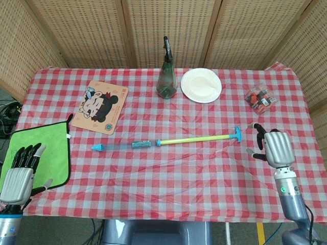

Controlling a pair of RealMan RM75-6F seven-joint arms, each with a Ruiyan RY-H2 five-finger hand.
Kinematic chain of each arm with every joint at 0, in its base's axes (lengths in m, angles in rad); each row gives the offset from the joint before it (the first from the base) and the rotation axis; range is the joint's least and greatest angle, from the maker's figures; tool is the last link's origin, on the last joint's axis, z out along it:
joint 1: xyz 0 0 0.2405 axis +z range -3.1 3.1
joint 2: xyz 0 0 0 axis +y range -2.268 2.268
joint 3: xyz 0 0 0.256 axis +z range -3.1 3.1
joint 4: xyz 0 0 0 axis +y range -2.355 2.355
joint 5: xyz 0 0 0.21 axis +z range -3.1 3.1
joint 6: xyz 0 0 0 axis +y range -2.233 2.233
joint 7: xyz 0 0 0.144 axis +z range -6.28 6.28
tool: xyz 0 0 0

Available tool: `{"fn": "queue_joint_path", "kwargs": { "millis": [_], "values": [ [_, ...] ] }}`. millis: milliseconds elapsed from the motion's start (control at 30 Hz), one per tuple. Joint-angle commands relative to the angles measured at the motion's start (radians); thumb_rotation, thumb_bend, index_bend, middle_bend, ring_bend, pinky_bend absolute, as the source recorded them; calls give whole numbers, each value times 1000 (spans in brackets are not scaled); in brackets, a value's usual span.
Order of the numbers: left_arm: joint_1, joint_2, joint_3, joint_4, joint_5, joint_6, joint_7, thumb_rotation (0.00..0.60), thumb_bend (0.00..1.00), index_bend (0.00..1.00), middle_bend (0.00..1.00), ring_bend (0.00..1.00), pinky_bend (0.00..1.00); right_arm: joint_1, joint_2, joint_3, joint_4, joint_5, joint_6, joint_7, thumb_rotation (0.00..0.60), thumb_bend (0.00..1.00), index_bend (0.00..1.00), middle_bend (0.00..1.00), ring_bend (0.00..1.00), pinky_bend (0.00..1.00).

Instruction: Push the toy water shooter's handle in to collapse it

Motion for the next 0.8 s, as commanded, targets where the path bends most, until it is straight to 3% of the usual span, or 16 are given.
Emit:
{"fn": "queue_joint_path", "kwargs": {
  "millis": [33,300,800],
  "values": [
    [-3,-4,-4,5,-7,-9,3,600,186,0,0,0,0,81,-11,50,61,113,-124,-52,600,312,415,981,954,648],
    [-8,-10,-22,8,-27,-22,15,600,186,0,0,0,0,185,-89,58,218,247,-310,-83,600,402,421,1000,983,650],
    [-11,-7,-40,4,-39,-28,25,600,187,0,0,0,0,285,-240,30,475,320,-468,-68,600,413,480,1000,983,651]
  ]
}}
